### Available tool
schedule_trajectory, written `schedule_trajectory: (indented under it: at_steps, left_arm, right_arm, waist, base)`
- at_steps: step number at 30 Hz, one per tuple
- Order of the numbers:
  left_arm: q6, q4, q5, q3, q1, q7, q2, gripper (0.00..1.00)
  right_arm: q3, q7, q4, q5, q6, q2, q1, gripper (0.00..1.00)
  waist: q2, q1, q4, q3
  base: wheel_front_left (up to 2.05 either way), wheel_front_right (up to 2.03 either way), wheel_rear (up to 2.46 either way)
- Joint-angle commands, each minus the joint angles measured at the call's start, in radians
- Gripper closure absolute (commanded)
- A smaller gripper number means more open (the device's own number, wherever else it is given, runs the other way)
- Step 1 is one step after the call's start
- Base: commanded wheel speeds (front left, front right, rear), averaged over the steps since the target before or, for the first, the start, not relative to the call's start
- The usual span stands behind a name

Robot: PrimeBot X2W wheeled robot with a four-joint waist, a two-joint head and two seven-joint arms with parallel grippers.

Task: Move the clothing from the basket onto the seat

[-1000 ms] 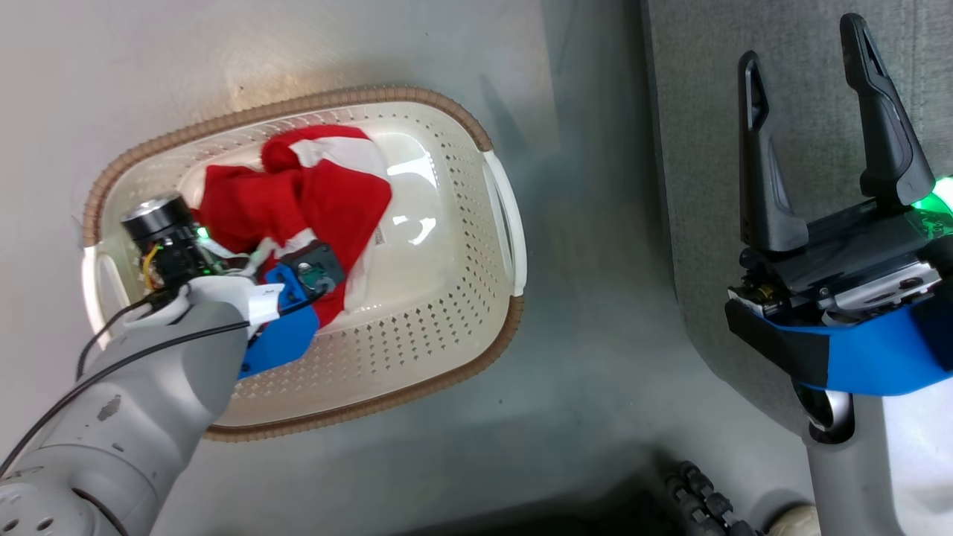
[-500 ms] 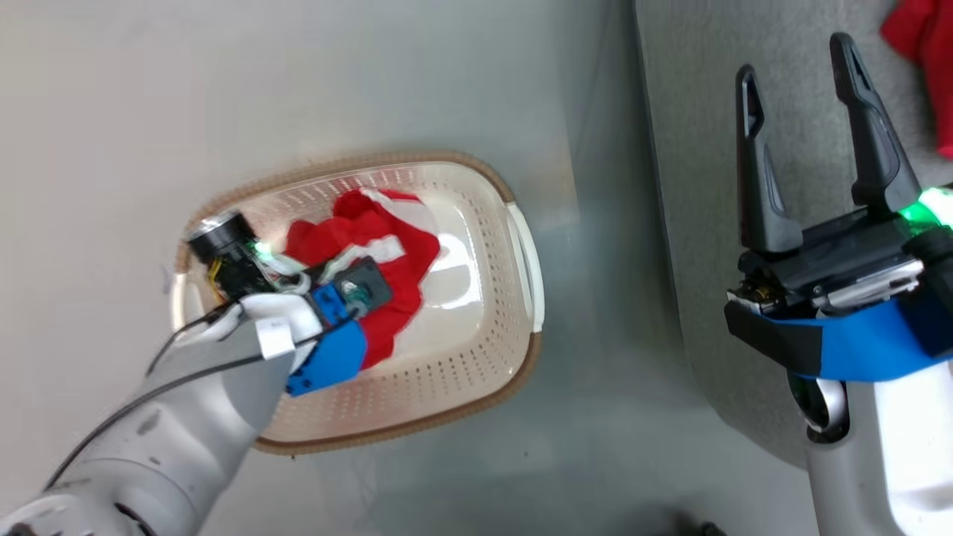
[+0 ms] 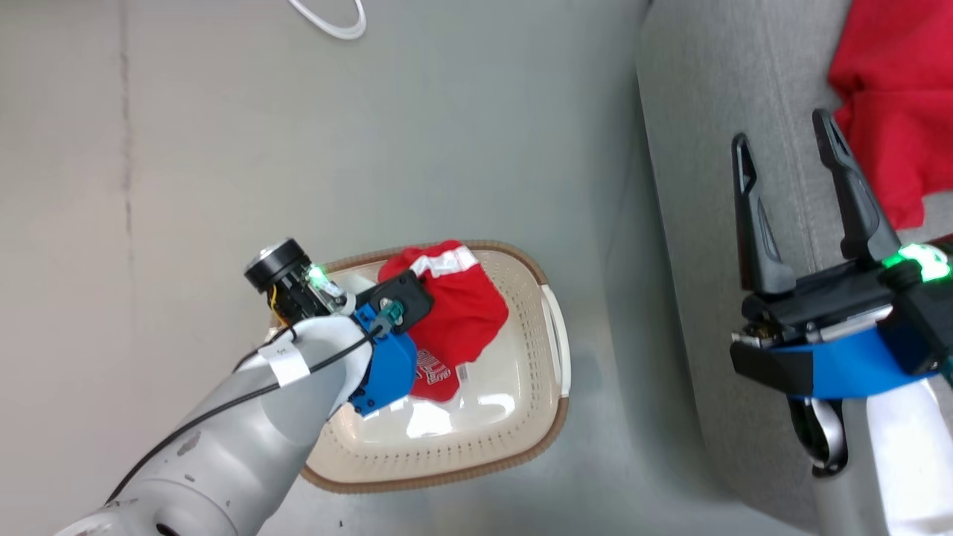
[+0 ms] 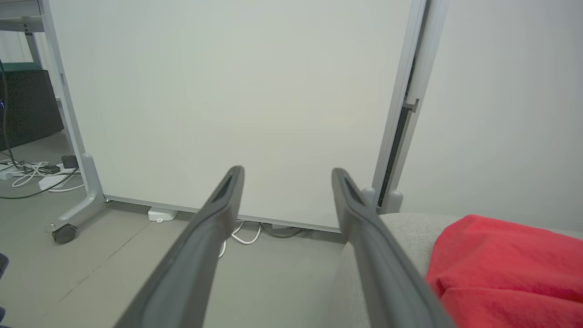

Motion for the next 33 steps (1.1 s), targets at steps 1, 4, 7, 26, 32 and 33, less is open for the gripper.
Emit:
schedule_trajectory:
  at_steps: [1,4,7,26,32,33]
  left_arm:
    - [0.002,-0.012,-0.010,0.011,0.009,-0.007,0.003,1.00]
    - [0.013,-0.076,-0.036,0.059,0.026,-0.007,0.018,1.00]
    - [0.036,-0.147,-0.058,0.120,0.052,-0.007,0.045,1.00]
    - [0.112,-0.573,-0.015,0.445,0.191,-0.008,0.102,1.00]
    - [0.122,-0.707,0.025,0.521,0.229,-0.008,0.092,1.00]
    - [0.122,-0.727,0.033,0.529,0.234,-0.008,0.091,1.00]
  right_arm:
    - [-0.001,0.000,0.005,0.004,0.000,-0.004,0.016,0.00]
    - [-0.004,0.000,0.018,0.009,0.000,-0.005,0.037,0.00]
    - [-0.006,0.000,0.029,0.012,0.000,-0.003,0.058,0.00]
    - [-0.012,0.000,0.066,0.043,0.000,0.008,0.169,0.00]
    - [-0.010,0.000,0.071,0.052,0.000,0.013,0.200,0.00]
    - [-0.009,0.000,0.072,0.054,0.000,0.014,0.205,0.00]
  waist:
    - [0.0000,0.0002,-0.006,-0.028]
    - [0.0000,0.0002,0.002,-0.076]
    - [0.0000,0.0002,0.008,-0.121]
    - [0.0000,0.0002,0.018,-0.322]
    - [0.0000,0.0002,0.020,-0.369]
    - [0.0000,0.0002,0.020,-0.376]
  base:
    - [0.00,0.00,0.00]
    - [0.00,0.00,0.00]
    - [0.00,0.00,0.00]
    - [0.00,0.00,0.00]
    - [0.00,0.00,0.00]
    - [0.00,0.00,0.00]
